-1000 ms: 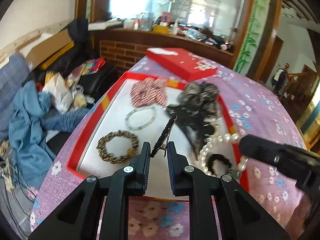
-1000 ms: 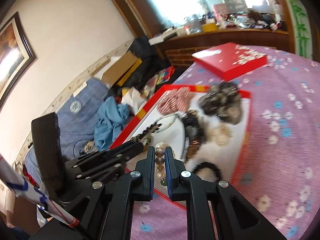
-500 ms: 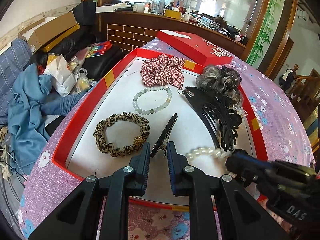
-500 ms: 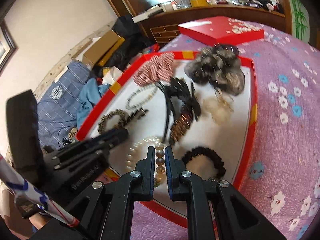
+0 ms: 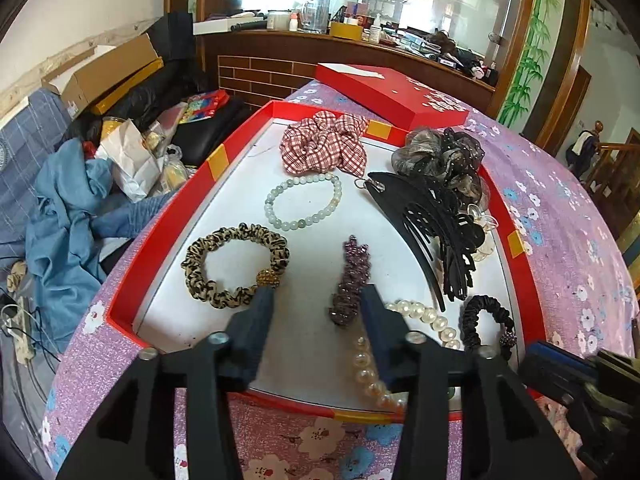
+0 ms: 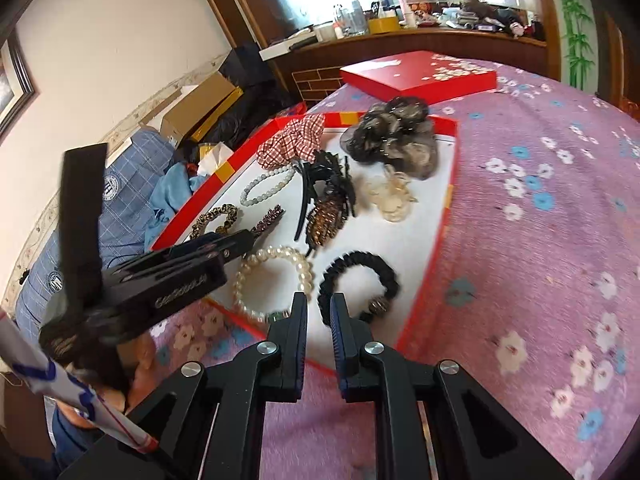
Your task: Organize jewelry
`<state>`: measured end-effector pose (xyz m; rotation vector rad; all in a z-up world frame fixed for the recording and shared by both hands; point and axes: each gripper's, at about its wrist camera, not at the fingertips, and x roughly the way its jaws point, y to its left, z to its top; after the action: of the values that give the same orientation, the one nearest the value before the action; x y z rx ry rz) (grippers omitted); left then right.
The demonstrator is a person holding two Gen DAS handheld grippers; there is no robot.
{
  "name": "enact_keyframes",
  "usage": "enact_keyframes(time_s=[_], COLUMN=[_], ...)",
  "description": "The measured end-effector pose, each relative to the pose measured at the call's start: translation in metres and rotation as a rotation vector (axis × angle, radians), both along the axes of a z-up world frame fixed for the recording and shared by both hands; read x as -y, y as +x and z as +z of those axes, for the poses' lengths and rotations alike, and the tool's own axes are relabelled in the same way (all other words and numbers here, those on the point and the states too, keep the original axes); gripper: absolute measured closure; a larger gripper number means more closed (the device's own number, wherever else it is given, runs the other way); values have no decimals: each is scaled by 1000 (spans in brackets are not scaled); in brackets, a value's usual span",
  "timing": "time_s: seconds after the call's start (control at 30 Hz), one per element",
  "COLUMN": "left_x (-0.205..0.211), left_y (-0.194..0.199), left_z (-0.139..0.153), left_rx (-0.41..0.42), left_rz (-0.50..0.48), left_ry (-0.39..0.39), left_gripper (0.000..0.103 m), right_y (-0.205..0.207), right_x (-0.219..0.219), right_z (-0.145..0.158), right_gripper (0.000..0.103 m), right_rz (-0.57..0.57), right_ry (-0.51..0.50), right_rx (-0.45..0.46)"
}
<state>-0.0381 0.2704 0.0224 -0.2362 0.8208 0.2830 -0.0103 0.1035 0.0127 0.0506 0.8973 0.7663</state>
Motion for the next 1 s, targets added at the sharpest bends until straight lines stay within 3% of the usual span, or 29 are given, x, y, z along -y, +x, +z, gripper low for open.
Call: enact_keyframes(time_s=[0.17, 0.27, 0.4, 0.5, 0.67, 0.77, 0.9, 1.0], left_x=[6, 21, 44, 61, 88, 97, 103, 104], left_y=[-13, -24, -35, -43, -49, -49, -49, -49], left_z=[9, 15, 22, 27, 30, 28, 24, 21], left_rx=[41, 73, 104, 128, 148, 140, 129, 116], left_rz=[83, 105, 103, 94, 60, 43, 36, 32], left_ry=[58, 106, 171, 201, 240, 244, 254, 254], left_gripper=[53, 40, 37, 29, 27, 27, 24, 22], right_y=[-19, -28, -39, -47, -53, -53, -56, -59], right_x=[21, 30, 48, 58, 74, 79, 84, 83], right_z=[4, 7, 11, 13, 12, 10, 11, 10], right_gripper=[84, 79, 65, 62, 55, 54, 41, 39], right_rz=[-25, -51, -88, -110, -152, -164, -180, -186], right_ry=[-16, -42, -44, -50, -47, -46, -45, -55], right_rx=[38, 69, 103, 129, 135, 126, 132, 144])
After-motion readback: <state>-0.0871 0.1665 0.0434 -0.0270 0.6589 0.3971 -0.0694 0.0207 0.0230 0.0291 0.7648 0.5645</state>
